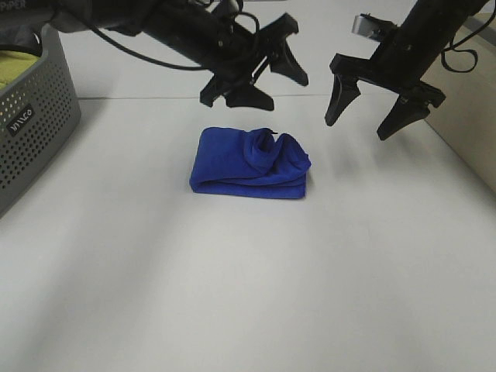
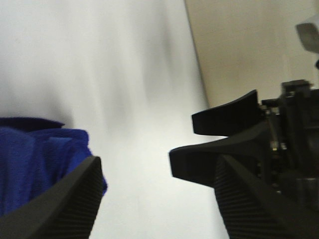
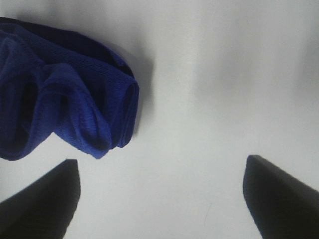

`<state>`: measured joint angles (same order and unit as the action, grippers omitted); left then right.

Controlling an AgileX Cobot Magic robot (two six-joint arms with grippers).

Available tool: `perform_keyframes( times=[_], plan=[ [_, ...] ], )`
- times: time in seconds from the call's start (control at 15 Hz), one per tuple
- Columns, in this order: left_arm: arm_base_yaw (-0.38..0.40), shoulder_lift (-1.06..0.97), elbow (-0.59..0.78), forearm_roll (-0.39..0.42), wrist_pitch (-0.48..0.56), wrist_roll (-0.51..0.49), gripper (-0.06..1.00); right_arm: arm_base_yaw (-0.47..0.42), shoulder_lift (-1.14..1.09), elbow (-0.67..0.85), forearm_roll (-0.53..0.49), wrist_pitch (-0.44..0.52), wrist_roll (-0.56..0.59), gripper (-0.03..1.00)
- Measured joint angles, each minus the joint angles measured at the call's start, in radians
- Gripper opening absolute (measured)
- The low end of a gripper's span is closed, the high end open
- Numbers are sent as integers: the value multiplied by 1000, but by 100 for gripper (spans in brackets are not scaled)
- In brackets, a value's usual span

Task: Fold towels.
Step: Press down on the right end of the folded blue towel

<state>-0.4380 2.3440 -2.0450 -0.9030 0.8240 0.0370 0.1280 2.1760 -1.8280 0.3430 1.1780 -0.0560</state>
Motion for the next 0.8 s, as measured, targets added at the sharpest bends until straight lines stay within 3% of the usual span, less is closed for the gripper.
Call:
perform_keyframes(
  times=[0.2,0.4,0.53,0.8],
  plan=[
    [5,-47,-101,26,47,81,62,0,-36,0,77,23,0,83],
    [70,-130,-158,182,54,116,62,9,-38,0,295,31,-66,83],
    [133,-182,-160,249,54,113,62,70,-38,0,396,18,-111,83],
    [227,-244,-160,268,74,85,62,241,-22,0,524,-152,-165,83]
  ],
)
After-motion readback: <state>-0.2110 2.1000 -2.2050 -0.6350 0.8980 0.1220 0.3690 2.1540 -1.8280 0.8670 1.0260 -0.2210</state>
